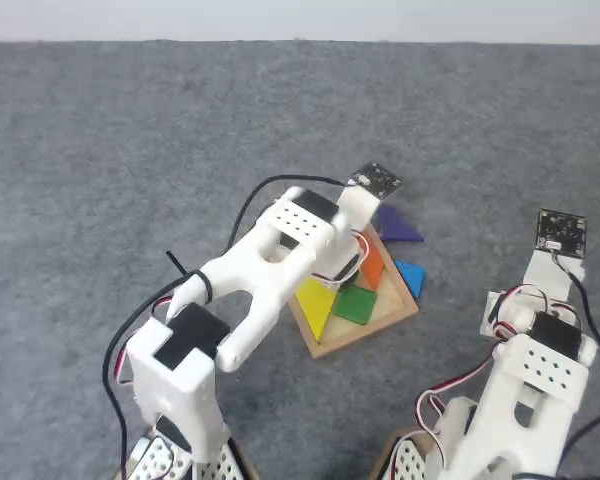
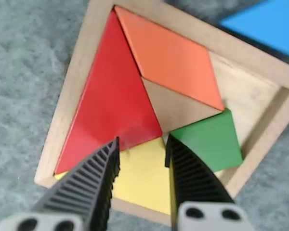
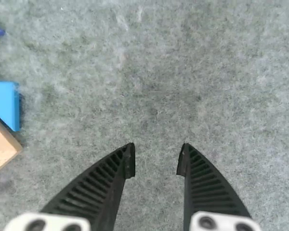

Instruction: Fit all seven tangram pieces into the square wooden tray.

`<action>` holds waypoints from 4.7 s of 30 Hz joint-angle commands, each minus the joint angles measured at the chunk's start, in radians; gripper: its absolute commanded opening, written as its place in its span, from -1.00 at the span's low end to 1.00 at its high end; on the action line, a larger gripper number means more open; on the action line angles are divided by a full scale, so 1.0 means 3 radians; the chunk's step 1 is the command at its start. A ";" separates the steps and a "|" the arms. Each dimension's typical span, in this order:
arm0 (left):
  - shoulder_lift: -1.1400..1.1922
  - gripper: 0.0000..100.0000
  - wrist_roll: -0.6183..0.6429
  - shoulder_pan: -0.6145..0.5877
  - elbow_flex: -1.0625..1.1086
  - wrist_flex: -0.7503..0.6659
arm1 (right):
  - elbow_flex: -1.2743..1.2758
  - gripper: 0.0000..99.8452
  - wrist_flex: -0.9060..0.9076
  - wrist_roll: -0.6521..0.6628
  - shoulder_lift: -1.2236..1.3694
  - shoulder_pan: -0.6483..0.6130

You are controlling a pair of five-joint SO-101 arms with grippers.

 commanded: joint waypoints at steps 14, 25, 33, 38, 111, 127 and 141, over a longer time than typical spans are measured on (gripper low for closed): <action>-0.1944 -0.70 0.0476 -0.0450 0.0621 -0.0205 | -0.0210 -0.65 -0.0003 0.0235 -0.0059 -0.0079; -0.2307 -0.70 0.0752 -0.1545 0.1972 -0.1453 | -0.1816 -0.65 0.0468 0.0240 0.1665 -0.1337; -0.2010 -0.70 0.0757 -0.1427 0.1972 -0.1611 | -0.2926 -0.65 0.0478 0.0404 0.2877 -0.1936; -0.1974 -0.70 0.0757 -0.1427 0.1956 -0.1621 | -0.2905 -0.65 0.0407 0.0542 0.3112 -0.1931; -0.1949 -0.70 0.0900 -0.2987 0.1179 -0.1314 | -0.2092 -0.92 0.0534 0.2501 0.2529 -0.3593; -0.1954 -0.70 0.0905 -0.3191 0.1010 -0.1222 | -0.1805 -0.91 0.0534 0.3304 0.2739 -0.3772; -0.1964 -0.70 0.0905 -0.3191 0.1005 -0.1161 | -0.1872 -0.57 0.0355 0.3130 0.2744 -0.3782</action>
